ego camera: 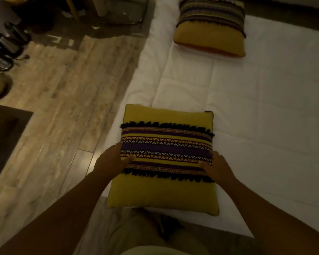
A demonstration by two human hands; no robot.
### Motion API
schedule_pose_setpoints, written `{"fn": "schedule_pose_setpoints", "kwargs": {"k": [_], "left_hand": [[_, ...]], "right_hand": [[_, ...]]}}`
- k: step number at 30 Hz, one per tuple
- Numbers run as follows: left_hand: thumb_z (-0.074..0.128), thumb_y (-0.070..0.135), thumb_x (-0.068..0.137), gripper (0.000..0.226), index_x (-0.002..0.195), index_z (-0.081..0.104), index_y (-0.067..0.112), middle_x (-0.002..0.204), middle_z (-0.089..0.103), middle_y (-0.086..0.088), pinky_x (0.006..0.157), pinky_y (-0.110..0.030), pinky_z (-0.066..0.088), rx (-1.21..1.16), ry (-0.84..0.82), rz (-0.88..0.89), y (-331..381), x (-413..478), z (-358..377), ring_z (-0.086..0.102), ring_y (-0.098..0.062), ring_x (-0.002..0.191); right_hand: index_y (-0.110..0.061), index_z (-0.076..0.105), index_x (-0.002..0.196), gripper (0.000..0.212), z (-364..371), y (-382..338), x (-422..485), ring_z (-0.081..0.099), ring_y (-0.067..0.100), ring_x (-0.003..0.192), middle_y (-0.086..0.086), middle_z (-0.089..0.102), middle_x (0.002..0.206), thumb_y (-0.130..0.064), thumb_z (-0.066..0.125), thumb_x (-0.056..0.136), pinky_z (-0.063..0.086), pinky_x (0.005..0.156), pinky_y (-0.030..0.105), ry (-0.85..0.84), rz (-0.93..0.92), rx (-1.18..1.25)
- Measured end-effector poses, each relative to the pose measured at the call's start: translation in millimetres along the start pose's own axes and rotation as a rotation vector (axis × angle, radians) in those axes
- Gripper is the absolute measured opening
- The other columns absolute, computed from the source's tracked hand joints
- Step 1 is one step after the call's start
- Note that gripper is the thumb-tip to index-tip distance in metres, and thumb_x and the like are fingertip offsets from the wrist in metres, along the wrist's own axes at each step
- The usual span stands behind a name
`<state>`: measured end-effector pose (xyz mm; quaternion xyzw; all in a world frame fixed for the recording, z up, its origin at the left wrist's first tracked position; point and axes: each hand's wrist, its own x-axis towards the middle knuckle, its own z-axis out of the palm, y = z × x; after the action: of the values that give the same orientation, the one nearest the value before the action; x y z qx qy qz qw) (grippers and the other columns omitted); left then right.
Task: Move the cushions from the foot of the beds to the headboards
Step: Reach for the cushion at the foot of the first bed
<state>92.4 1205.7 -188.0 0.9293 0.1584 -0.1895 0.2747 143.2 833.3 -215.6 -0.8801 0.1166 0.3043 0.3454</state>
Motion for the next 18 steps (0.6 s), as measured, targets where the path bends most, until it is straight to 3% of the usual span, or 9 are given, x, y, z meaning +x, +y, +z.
{"fn": "schedule_pose_setpoints", "kwargs": {"k": [2, 5, 11, 15, 18], "left_hand": [[0.068, 0.054, 0.083, 0.063, 0.135, 0.050, 0.024, 0.127, 0.065, -0.006, 0.086, -0.036, 0.049, -0.050, -0.093, 0.008, -10, 24, 7, 0.063, -0.024, 0.113], [0.073, 0.056, 0.077, 0.069, 0.132, 0.049, 0.022, 0.124, 0.065, -0.005, 0.089, -0.046, 0.054, -0.125, -0.159, -0.035, -26, 56, 19, 0.064, -0.025, 0.111], [0.078, 0.058, 0.070, 0.085, 0.136, 0.044, 0.016, 0.128, 0.062, -0.011, 0.083, -0.040, 0.050, -0.258, -0.212, -0.176, -55, 98, 55, 0.062, -0.029, 0.111], [0.081, 0.064, 0.053, 0.114, 0.145, 0.034, 0.017, 0.138, 0.056, -0.008, 0.099, -0.050, 0.051, -0.537, -0.222, -0.285, -60, 111, 69, 0.057, -0.027, 0.121], [0.085, 0.051, 0.058, 0.111, 0.147, 0.027, 0.020, 0.139, 0.052, -0.007, 0.100, -0.050, 0.050, -0.603, -0.198, -0.371, -67, 118, 85, 0.055, -0.028, 0.123]], "right_hand": [[-0.016, 0.042, 0.144, 0.073, 8, 7, 6, 0.058, 0.034, 0.119, 0.017, 0.053, 0.131, -0.050, 0.070, 0.085, 0.052, 0.098, 0.051, 0.030, 0.071, 0.036], [-0.017, 0.040, 0.145, 0.077, 21, 17, 18, 0.056, 0.033, 0.120, 0.017, 0.049, 0.132, -0.053, 0.070, 0.083, 0.052, 0.097, 0.046, 0.067, 0.108, 0.039], [-0.021, 0.036, 0.145, 0.082, 37, 30, 52, 0.050, 0.033, 0.124, 0.013, 0.042, 0.134, -0.059, 0.070, 0.081, 0.046, 0.102, 0.045, 0.107, 0.132, 0.020], [-0.013, 0.030, 0.149, 0.094, 38, 51, 75, 0.043, 0.039, 0.132, 0.019, 0.037, 0.144, -0.058, 0.073, 0.079, 0.043, 0.103, 0.049, 0.125, 0.244, 0.041], [-0.013, 0.026, 0.152, 0.106, 39, 67, 94, 0.047, 0.038, 0.131, 0.019, 0.040, 0.148, -0.061, 0.076, 0.072, 0.048, 0.101, 0.049, 0.085, 0.306, 0.109]]}}
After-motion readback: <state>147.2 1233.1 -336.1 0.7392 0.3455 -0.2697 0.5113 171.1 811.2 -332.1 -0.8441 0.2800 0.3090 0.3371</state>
